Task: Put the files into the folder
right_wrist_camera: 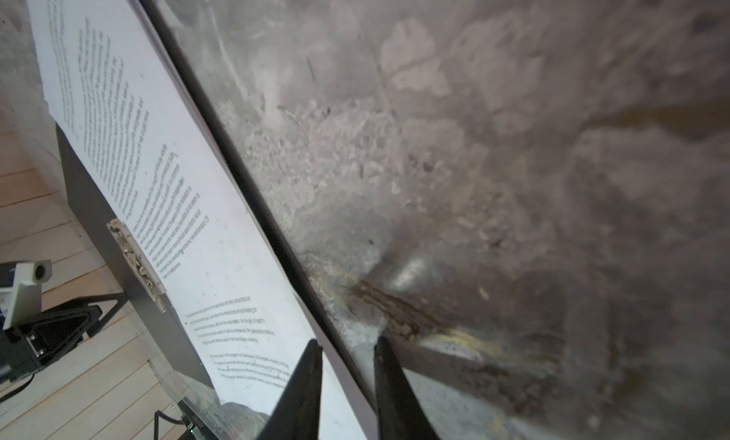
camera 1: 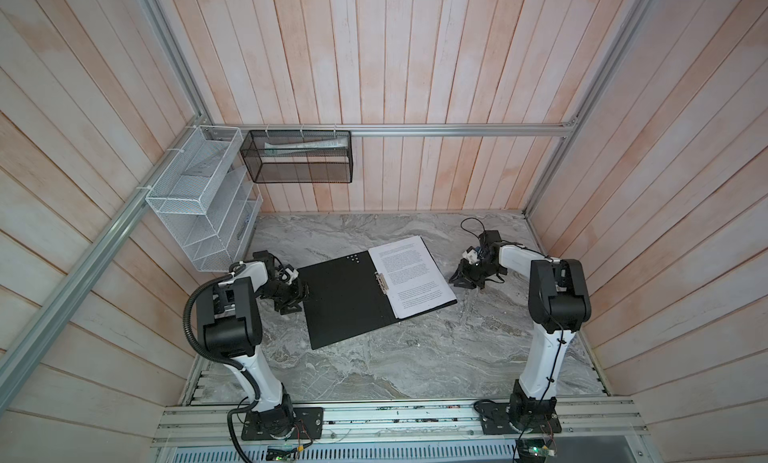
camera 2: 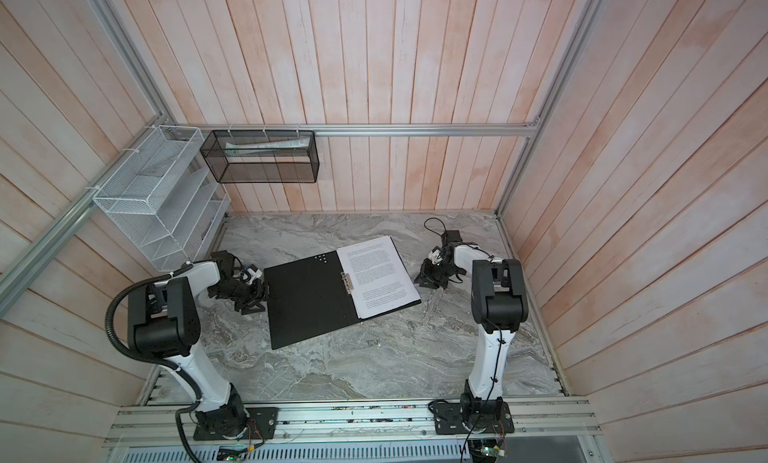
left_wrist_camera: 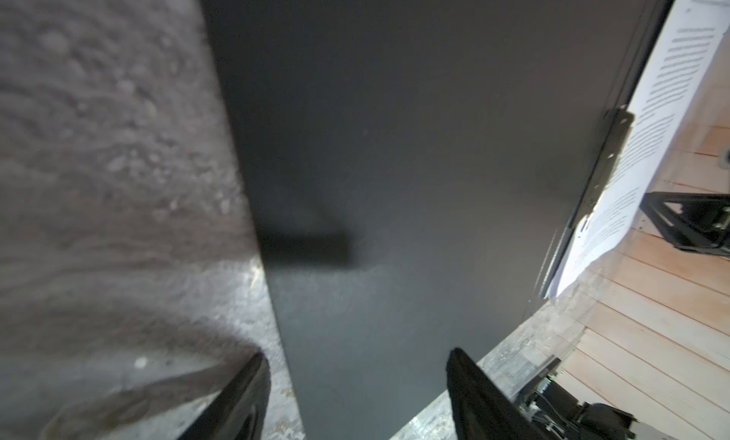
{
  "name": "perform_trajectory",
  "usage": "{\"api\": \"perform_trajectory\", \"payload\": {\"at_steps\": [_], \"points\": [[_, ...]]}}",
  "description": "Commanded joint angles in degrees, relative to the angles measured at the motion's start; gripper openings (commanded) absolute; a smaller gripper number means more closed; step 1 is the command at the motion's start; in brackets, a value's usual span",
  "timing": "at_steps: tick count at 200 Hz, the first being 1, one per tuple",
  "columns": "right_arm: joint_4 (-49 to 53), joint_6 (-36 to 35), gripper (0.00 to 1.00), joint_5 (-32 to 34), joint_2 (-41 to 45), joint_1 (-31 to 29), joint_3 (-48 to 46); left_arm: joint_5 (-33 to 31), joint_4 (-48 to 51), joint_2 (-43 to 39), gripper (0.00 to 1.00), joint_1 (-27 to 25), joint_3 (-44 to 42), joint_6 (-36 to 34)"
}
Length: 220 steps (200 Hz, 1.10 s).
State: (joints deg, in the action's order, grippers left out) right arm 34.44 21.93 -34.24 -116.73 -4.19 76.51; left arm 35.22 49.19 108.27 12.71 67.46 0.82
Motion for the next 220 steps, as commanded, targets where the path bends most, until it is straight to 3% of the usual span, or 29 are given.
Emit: {"api": "perform_trajectory", "payload": {"at_steps": [1, 73, 150, 166, 193, 220], "points": [[2.06, -2.13, 0.27, -4.8, -0.82, 0.52, -2.57, 0.57, -0.14, 5.32, 0.73, -1.07, 0.37, -1.58], [1.21, -2.43, 0.27, -6.23, 2.62, 2.4, -7.22, 8.66, -0.91, 6.89, 0.73, -3.36, 2.09, -2.5], [-1.23, -0.44, 0.26, -15.9, 7.26, 3.77, -8.21, 16.55, -3.69, 6.6, 0.73, -3.39, 3.03, -2.68], [0.62, -1.26, 0.26, -12.26, 8.05, 3.97, -7.66, 16.63, -4.09, 7.32, 0.73, -3.38, 3.51, -2.33], [4.68, -1.54, 0.26, 1.5, 10.2, 4.89, -5.47, 12.54, -4.67, 6.97, 0.73, -3.36, 3.54, -1.93], [5.5, -0.92, 0.28, 6.79, 12.34, 5.72, -4.24, 9.06, -4.94, 5.58, 0.73, -3.37, 3.25, -1.95]]}}
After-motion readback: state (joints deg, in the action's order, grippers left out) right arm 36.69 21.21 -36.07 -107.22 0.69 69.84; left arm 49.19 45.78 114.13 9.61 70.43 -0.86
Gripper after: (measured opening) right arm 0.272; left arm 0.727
